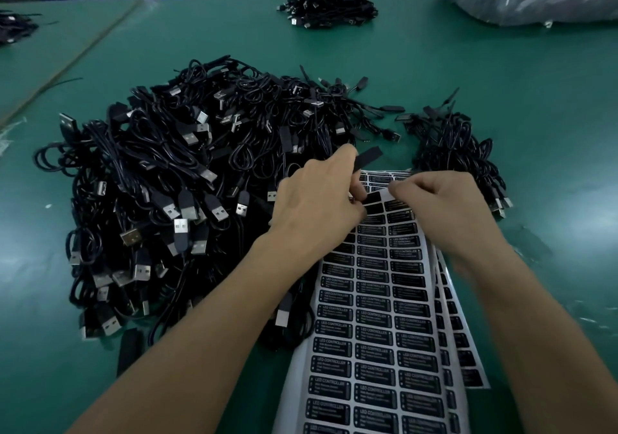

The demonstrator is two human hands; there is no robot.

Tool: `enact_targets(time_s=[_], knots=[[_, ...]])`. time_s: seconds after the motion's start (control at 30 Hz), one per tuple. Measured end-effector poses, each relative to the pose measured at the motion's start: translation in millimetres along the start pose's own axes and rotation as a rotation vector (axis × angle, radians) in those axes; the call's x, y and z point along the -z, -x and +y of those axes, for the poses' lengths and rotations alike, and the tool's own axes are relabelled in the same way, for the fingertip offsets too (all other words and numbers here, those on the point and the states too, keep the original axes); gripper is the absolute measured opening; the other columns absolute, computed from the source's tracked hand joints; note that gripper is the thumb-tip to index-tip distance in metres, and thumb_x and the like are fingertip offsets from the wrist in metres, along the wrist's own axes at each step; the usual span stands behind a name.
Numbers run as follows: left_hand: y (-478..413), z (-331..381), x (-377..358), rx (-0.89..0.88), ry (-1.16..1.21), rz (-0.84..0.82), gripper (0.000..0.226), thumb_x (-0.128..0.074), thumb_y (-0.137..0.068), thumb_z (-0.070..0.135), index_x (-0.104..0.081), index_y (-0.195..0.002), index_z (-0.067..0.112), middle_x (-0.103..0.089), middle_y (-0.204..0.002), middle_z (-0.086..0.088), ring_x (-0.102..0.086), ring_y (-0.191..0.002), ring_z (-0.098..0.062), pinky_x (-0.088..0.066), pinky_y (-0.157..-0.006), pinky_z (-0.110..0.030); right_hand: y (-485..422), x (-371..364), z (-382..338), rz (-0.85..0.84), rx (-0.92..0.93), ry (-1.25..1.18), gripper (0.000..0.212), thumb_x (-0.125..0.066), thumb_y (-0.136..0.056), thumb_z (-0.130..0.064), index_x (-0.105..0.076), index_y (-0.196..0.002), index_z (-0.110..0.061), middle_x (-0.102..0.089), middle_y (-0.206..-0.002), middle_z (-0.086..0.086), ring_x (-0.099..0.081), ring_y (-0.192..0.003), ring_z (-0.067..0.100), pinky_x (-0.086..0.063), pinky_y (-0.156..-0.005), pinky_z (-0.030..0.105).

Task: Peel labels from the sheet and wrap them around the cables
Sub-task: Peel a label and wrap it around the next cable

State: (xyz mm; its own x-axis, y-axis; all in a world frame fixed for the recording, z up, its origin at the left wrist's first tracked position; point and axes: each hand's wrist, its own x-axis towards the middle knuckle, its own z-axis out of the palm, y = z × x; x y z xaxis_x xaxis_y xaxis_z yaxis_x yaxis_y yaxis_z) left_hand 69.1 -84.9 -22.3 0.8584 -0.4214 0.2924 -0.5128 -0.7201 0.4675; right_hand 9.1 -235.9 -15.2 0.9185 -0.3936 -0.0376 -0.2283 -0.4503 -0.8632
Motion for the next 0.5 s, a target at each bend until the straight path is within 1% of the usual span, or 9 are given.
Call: enact_targets(time_s=[0.07,0.1,0.13,0.17,0.2,0.27,0.33,0.43,0.5], knots=[[0.1,0.8,1.7,0.004,0.021,-0.010,0.044,-0.073,-0.071,0.027,-0.030,-0.074,0.036,-0.067,-0.077,0.025,-0.060,-0.068,0.000,-0.046,-0.057,-0.028,0.8,-2.3,-1.5,-0.038,-0.040,-0.054,0.041,-0.064,-0.092,-0.031,-0.061,-0.097,0.010,-0.060,-0.101,0.035,-0.056,-0.068,0.036,-0.051,-0.091,0.063],[0.3,1.9,2.6,0.006,0.030,-0.012,0.042,-0.072,-0.070,0.031,-0.031,-0.074,0.036,-0.067,-0.076,0.025,-0.060,-0.067,0.000,-0.045,-0.057,-0.028,1.0,-3.2,-1.5,-0.039,-0.045,-0.064,0.041,-0.063,-0.092,-0.029,-0.060,-0.099,0.011,-0.059,-0.105,0.036,-0.060,-0.073,0.042,-0.050,-0.092,0.064],[0.6,3.0,2.7,0.007,0.037,-0.012,0.040,-0.072,-0.070,0.035,-0.032,-0.074,0.035,-0.067,-0.076,0.024,-0.060,-0.066,-0.001,-0.045,-0.058,-0.028,1.1,-4.2,-0.7,-0.028,-0.047,-0.066,0.040,-0.063,-0.092,-0.029,-0.060,-0.100,0.010,-0.060,-0.108,0.035,-0.063,-0.086,0.049,-0.049,-0.094,0.063],[0.8,3.8,2.5,0.009,0.041,-0.010,0.038,-0.071,-0.071,0.038,-0.033,-0.074,0.034,-0.067,-0.075,0.022,-0.061,-0.065,-0.002,-0.045,-0.058,-0.029,1.4,-5.3,0.2,-0.018,-0.047,-0.063,0.038,-0.063,-0.093,-0.028,-0.061,-0.101,0.009,-0.060,-0.109,0.033,-0.060,-0.102,0.050,-0.048,-0.096,0.062],[0.8,4.3,2.0,0.013,0.041,-0.003,0.037,-0.070,-0.072,0.041,-0.034,-0.074,0.034,-0.068,-0.074,0.021,-0.061,-0.064,-0.004,-0.045,-0.057,-0.029,1.0,-6.7,1.3,-0.012,-0.047,-0.060,0.037,-0.063,-0.093,-0.028,-0.062,-0.101,0.008,-0.061,-0.110,0.031,-0.056,-0.108,0.048,-0.047,-0.098,0.063],[0.5,5.0,1.0,0.021,0.038,0.017,0.036,-0.069,-0.075,0.043,-0.035,-0.075,0.031,-0.068,-0.073,0.019,-0.061,-0.064,-0.005,-0.045,-0.057,-0.030,0.7,-8.5,2.7,-0.012,-0.054,-0.052,0.035,-0.062,-0.094,-0.030,-0.065,-0.099,0.005,-0.063,-0.110,0.030,-0.055,-0.110,0.047,-0.046,-0.099,0.062],[0.3,4.9,0.7,0.024,0.042,0.032,0.035,-0.068,-0.077,0.044,-0.036,-0.075,0.030,-0.069,-0.072,0.017,-0.061,-0.063,-0.007,-0.045,-0.056,-0.031,0.8,-9.0,2.8,-0.011,-0.055,-0.057,0.029,-0.061,-0.096,-0.030,-0.071,-0.092,-0.003,-0.063,-0.112,0.029,-0.055,-0.112,0.045,-0.046,-0.099,0.060],[0.3,5.1,0.7,0.029,0.068,0.044,0.037,-0.068,-0.078,0.045,-0.034,-0.073,0.030,-0.068,-0.072,0.016,-0.061,-0.064,-0.005,-0.040,-0.054,-0.029,3.3,-9.5,-2.1,-0.020,-0.071,-0.071,0.029,-0.060,-0.096,-0.030,-0.076,-0.072,-0.029,-0.062,-0.117,0.028,-0.054,-0.116,0.044,-0.044,-0.102,0.060],[0.1,5.3,0.3,0.035,0.076,0.049,0.038,-0.068,-0.078,0.048,-0.035,-0.072,0.030,-0.069,-0.072,0.015,-0.061,-0.064,-0.006,-0.042,-0.055,-0.029,4.8,-9.7,-3.8,-0.024,-0.079,-0.078,0.030,-0.060,-0.096,-0.029,-0.076,-0.071,-0.031,-0.061,-0.119,0.028,-0.053,-0.117,0.044,-0.043,-0.102,0.062]])
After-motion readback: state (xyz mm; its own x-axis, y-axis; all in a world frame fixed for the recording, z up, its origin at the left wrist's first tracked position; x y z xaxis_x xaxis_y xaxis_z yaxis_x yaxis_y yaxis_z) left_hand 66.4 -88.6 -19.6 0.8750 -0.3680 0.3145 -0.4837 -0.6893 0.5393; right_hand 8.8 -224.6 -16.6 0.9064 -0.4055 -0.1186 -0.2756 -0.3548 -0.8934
